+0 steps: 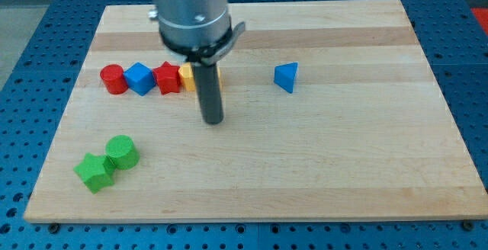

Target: Move the blue triangle to the right side of the board

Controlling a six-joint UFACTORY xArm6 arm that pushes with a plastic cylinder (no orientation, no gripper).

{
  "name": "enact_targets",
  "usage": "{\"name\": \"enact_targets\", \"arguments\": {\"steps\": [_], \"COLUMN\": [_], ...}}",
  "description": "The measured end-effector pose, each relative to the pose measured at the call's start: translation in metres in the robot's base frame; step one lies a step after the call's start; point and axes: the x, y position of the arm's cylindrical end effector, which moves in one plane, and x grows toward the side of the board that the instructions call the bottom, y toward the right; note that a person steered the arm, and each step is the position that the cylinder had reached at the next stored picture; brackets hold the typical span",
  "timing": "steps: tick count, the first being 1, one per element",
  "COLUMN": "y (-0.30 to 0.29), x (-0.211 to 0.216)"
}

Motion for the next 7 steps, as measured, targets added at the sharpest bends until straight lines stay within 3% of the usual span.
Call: {"name": "enact_targets", "arguments": {"steps": [2,3,7], "y": [0.069,0.11,0.139], "x": [-0.068,-0.077,-0.059]}}
